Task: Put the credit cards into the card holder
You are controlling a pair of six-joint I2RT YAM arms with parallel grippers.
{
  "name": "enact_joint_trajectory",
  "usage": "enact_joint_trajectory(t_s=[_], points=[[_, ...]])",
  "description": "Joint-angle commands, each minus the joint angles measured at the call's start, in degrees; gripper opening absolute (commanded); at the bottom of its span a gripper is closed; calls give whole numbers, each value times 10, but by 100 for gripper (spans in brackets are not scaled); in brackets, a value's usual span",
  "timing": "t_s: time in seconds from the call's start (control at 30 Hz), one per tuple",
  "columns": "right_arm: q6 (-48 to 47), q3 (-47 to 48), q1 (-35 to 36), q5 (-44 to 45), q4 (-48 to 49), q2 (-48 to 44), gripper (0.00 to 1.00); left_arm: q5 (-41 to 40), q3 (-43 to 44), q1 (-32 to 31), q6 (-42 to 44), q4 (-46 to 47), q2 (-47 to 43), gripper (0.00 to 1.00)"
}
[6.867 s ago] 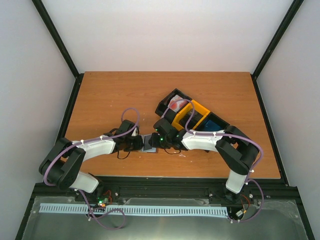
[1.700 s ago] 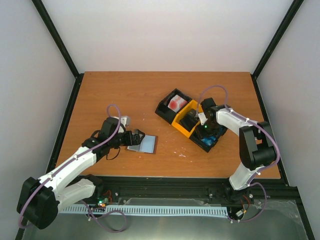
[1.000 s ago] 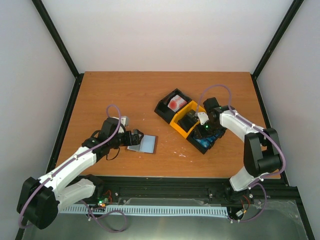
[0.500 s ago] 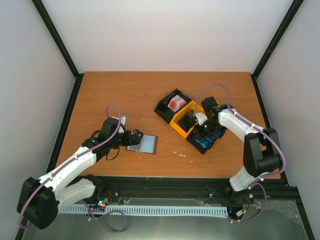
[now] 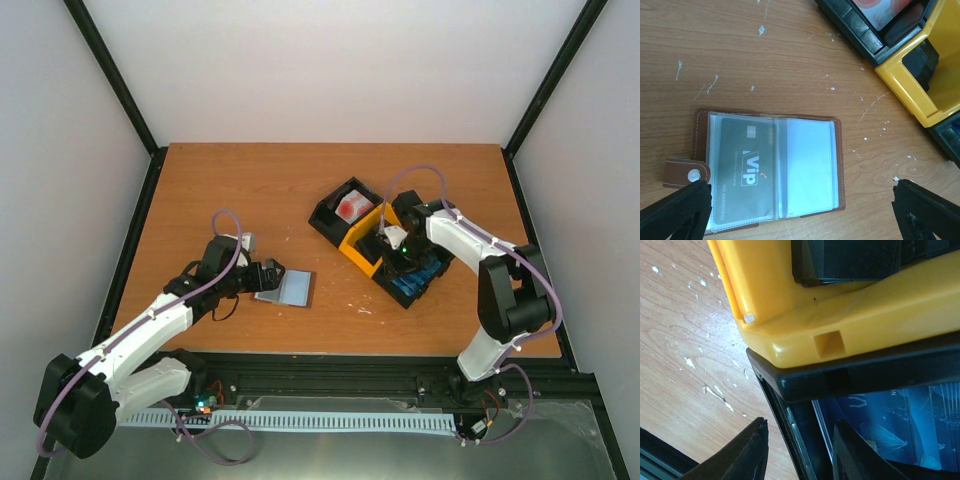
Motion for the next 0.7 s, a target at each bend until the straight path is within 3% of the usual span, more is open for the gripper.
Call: enact_joint_trajectory(t_s=[0.0, 0.47, 0.67], points=[[-8, 21, 14, 21, -35, 21, 34, -9, 22, 5, -3, -3, -4, 100], [-28, 48, 30, 44, -63, 43, 31, -15, 23, 7, -4, -5, -2, 100], [-31, 46, 38, 53, -50, 60, 21, -17, 23, 6, -5, -5, -2, 100]])
